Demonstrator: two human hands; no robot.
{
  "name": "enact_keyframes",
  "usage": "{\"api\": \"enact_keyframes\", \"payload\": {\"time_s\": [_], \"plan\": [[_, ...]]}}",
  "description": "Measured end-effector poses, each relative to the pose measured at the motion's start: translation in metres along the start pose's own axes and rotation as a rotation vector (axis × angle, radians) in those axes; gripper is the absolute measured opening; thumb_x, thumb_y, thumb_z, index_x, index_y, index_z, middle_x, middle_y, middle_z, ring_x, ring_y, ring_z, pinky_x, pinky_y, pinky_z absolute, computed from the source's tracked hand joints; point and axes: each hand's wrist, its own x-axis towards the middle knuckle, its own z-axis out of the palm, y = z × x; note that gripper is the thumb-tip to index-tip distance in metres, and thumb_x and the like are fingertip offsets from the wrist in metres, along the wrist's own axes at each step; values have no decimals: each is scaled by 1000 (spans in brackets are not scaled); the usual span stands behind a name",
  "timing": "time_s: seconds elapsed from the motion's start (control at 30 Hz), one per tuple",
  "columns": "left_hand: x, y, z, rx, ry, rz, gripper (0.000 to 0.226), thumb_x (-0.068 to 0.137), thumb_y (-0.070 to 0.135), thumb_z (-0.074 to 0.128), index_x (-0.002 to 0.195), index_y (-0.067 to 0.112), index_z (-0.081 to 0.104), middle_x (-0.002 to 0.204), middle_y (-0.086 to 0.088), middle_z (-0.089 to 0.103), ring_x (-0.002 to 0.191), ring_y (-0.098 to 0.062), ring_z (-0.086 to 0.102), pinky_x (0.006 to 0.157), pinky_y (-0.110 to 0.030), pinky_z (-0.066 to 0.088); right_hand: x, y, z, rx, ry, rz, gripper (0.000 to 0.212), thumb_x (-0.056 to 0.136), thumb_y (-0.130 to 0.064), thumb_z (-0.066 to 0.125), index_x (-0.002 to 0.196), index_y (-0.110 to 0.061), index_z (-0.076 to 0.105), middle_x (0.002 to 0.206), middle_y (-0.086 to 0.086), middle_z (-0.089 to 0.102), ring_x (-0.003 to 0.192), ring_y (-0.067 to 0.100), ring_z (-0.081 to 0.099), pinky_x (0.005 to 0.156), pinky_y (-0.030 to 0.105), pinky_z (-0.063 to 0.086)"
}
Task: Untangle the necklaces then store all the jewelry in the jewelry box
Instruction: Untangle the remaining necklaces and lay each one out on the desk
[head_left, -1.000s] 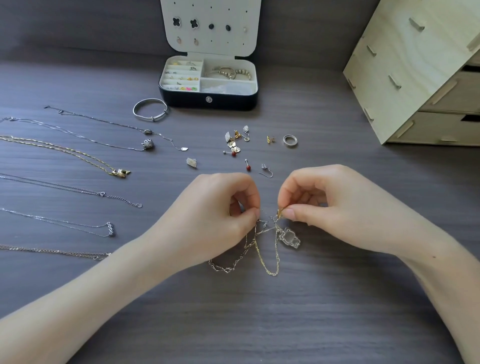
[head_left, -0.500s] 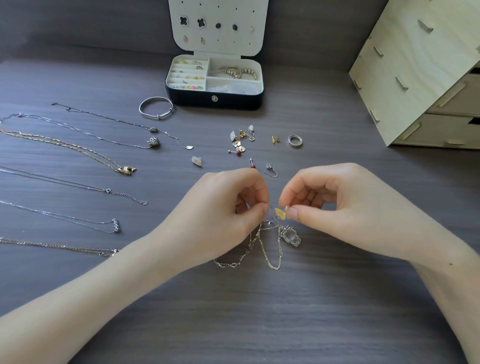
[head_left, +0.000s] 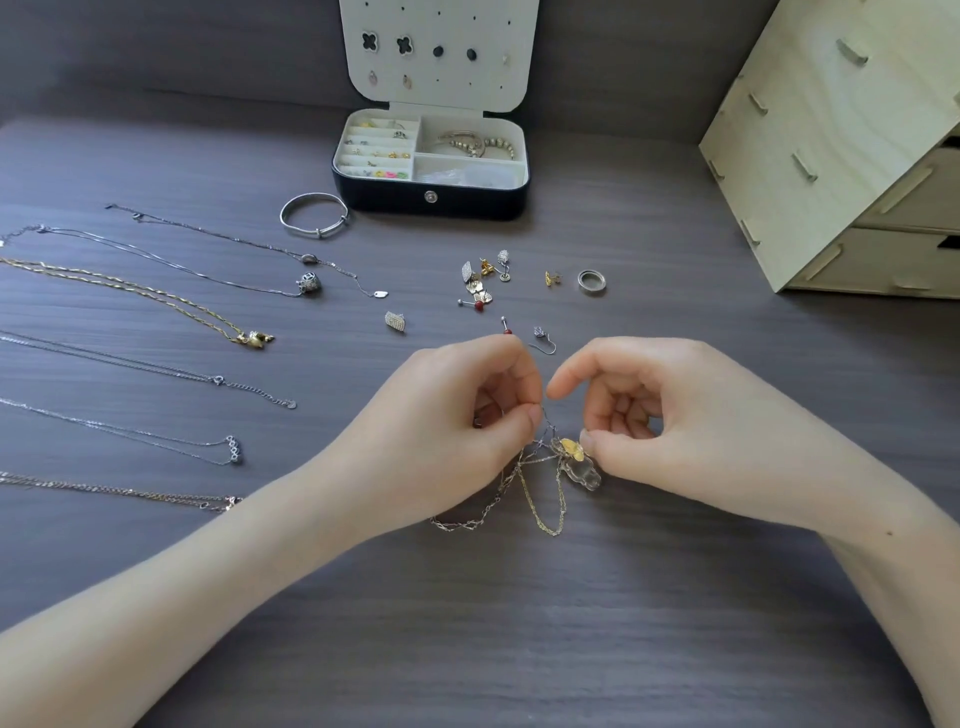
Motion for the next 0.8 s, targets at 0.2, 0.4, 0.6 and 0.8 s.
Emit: {"api": "enact_keyframes", "payload": {"time_s": [0.2, 0.4, 0.6, 0.8], "plan": [[-3, 2, 0, 58, -2, 44, 11, 86, 7, 61, 81, 16, 56, 74, 11, 63, 54, 5, 46, 53, -8, 31, 0, 0, -3, -25, -24, -3, 33, 78, -3, 65, 95, -31, 59, 67, -7, 64, 55, 5, 50, 59, 14, 41], [-1, -3, 5, 62, -60, 98, 14, 93, 10, 50, 85, 19, 43, 91, 13, 69, 74, 1, 55, 68, -18, 41, 2, -1, -8, 39, 13, -1, 34, 77, 0, 65, 94, -29, 60, 65, -3, 64, 53, 5, 48, 58, 16, 43], [3, -5, 10, 151, -40, 153, 17, 93, 4, 48, 90, 19, 40, 77, 11, 65, 66, -1, 51, 61, -17, 40, 2, -1, -9, 82, 23, 5, 34, 77, 1, 64, 96, -27, 60, 67, 0, 65, 54, 8, 49, 60, 22, 46], [5, -6, 11, 184, -38, 170, 18, 91, 3, 50, 89, 18, 42, 69, 10, 55, 64, -2, 44, 58, -11, 33, 2, -1, -8, 107, 38, 24, 34, 75, -2, 67, 96, -28, 58, 67, -1, 66, 55, 9, 51, 60, 24, 46]]}}
